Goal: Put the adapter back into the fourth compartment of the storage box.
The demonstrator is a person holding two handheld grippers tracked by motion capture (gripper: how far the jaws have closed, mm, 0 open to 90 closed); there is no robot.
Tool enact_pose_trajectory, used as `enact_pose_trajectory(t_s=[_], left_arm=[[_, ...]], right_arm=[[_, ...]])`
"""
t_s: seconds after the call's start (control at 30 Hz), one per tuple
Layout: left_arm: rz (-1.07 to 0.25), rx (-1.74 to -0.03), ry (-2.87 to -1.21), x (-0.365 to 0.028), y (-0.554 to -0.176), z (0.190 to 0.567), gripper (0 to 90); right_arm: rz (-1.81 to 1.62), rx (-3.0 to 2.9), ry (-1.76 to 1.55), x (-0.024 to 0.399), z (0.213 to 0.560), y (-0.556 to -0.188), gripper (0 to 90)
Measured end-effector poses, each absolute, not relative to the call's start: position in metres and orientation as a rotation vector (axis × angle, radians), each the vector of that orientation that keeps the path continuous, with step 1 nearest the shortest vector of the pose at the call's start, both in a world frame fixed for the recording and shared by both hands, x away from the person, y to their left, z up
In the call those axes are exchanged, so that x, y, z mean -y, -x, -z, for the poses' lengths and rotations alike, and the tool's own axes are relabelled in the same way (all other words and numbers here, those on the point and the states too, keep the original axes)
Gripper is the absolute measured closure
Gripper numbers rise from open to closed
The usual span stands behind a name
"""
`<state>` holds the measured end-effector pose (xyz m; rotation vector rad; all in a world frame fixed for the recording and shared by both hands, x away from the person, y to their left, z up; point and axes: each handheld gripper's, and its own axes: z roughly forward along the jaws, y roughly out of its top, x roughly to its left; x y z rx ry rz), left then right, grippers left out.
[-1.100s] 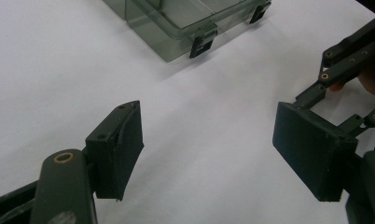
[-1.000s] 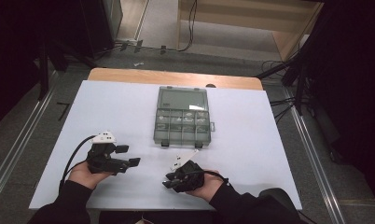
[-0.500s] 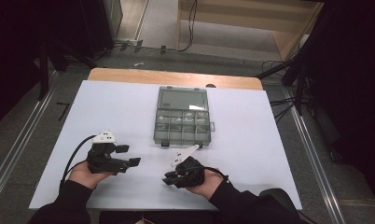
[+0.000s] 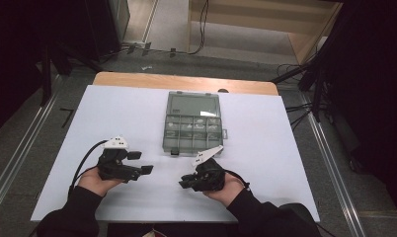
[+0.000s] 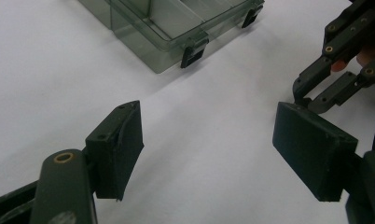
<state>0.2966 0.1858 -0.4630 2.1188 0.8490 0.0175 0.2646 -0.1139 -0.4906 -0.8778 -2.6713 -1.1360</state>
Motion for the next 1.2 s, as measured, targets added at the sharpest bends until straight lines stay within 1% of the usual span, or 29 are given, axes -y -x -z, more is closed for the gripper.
enact_pose_trajectory(t_s=[0.8,1.2], left_arm=[[0.007,-0.814,-2.128,-0.167,-0.313,0.463,25.1],[0.005,-0.817,-2.136,-0.166,-0.313,0.463,25.1]], right_arm=[[1.225,2.603,1.071,0.154,0.481,-0.268,73.9],[1.268,2.572,1.147,0.169,0.473,-0.274,73.9]])
